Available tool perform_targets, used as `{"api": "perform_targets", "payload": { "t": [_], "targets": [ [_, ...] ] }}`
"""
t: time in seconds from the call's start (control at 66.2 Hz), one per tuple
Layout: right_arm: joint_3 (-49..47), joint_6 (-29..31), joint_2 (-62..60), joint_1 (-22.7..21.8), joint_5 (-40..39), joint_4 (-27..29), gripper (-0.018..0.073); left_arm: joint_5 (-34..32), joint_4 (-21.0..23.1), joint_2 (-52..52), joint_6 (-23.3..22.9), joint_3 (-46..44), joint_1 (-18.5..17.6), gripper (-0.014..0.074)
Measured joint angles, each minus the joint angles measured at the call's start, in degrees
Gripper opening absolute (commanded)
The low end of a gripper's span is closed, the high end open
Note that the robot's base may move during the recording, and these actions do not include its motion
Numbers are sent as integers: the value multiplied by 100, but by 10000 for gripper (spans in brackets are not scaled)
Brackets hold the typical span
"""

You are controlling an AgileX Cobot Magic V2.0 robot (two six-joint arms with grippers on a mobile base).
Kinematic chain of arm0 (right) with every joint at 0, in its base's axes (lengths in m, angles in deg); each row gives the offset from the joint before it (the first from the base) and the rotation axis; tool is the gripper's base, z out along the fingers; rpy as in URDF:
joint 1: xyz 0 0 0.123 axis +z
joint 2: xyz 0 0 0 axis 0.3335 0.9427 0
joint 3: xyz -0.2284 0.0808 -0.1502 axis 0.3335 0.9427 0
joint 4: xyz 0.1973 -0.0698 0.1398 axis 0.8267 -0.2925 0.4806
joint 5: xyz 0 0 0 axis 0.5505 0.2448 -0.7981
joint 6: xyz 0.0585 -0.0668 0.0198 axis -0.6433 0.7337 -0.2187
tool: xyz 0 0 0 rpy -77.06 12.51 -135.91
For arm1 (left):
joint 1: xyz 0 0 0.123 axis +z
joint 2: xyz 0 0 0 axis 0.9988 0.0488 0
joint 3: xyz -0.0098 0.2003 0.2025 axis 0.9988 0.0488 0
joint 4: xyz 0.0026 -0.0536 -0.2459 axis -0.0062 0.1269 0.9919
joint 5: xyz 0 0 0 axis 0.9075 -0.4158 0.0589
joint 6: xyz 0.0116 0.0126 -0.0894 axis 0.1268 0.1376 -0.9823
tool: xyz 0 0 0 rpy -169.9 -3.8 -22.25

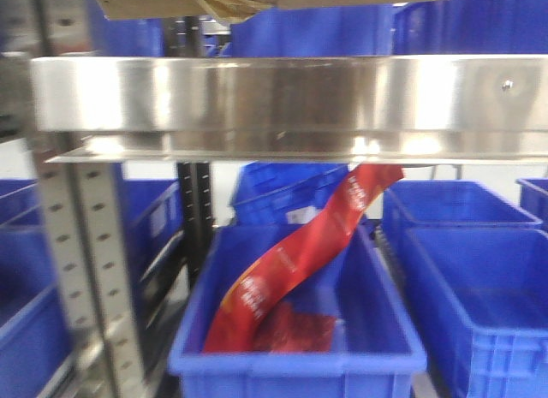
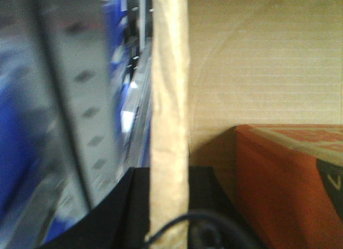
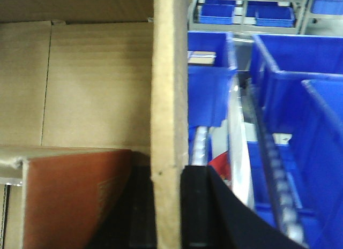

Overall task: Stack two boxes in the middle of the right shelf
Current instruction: 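Drive the base to the steel shelf holding the boxes in both grippers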

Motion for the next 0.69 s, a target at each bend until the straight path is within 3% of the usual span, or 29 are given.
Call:
{"api": "perform_targets", "payload": {
  "t": [0.694],
  "targets": [
    [0,0,0,0,-34,0,-162,0,0,0,0,0,0,-111]
  ]
}}
